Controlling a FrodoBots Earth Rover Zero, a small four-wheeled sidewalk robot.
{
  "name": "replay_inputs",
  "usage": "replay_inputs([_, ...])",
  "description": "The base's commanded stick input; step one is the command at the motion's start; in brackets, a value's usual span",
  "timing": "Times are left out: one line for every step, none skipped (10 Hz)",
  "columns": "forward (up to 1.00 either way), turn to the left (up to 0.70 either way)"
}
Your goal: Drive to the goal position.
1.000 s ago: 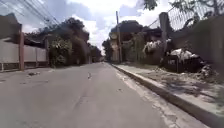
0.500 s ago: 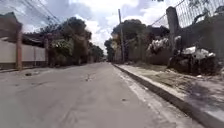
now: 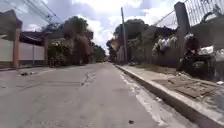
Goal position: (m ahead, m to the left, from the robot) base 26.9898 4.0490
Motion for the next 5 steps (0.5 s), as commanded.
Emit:
replay_inputs([1.0,0.0])
replay_inputs([1.0,0.0])
replay_inputs([1.0,0.0])
replay_inputs([1.0,0.0])
replay_inputs([1.0,0.0])
